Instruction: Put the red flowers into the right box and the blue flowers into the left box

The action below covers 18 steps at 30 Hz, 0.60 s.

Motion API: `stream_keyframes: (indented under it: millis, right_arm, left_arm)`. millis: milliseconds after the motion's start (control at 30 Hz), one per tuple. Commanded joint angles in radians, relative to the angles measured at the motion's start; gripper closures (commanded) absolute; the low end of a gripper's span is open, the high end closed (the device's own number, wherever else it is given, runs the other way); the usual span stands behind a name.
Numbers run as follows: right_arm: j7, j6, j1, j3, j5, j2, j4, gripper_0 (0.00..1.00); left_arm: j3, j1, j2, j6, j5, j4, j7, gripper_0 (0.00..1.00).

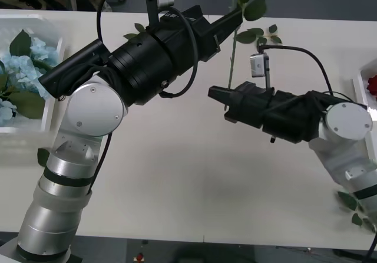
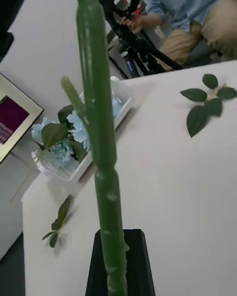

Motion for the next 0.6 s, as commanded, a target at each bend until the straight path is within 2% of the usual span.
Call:
stream_keyframes:
  millis: [33,233,367,600]
  right_arm:
    - [-0.083,0.058,-0.024,-0.085,0.020,-0.062,-0.036,1.00]
    - [-0.286,0.216,-0.024,-0.243,0.096,-0.136,-0.065,1.00]
    - [-0.427,0.341,-0.021,-0.361,0.128,-0.180,-0.080,1.00]
    - [-0.651,0.565,0.001,-0.552,0.186,-0.295,-0.103,1.00]
  left_arm:
    - [0.005,-0.035,-0.002,-0.007,0.010,-0.017,-0.023,0.00]
    - [-0.003,-0.011,0.015,-0.025,0.015,0.007,-0.025,0.00]
    - [-0.046,-0.009,0.092,-0.119,0.061,0.006,-0.026,0.00]
    - [-0.049,-0.006,0.296,-0.099,0.185,-0.030,-0.025,0.00]
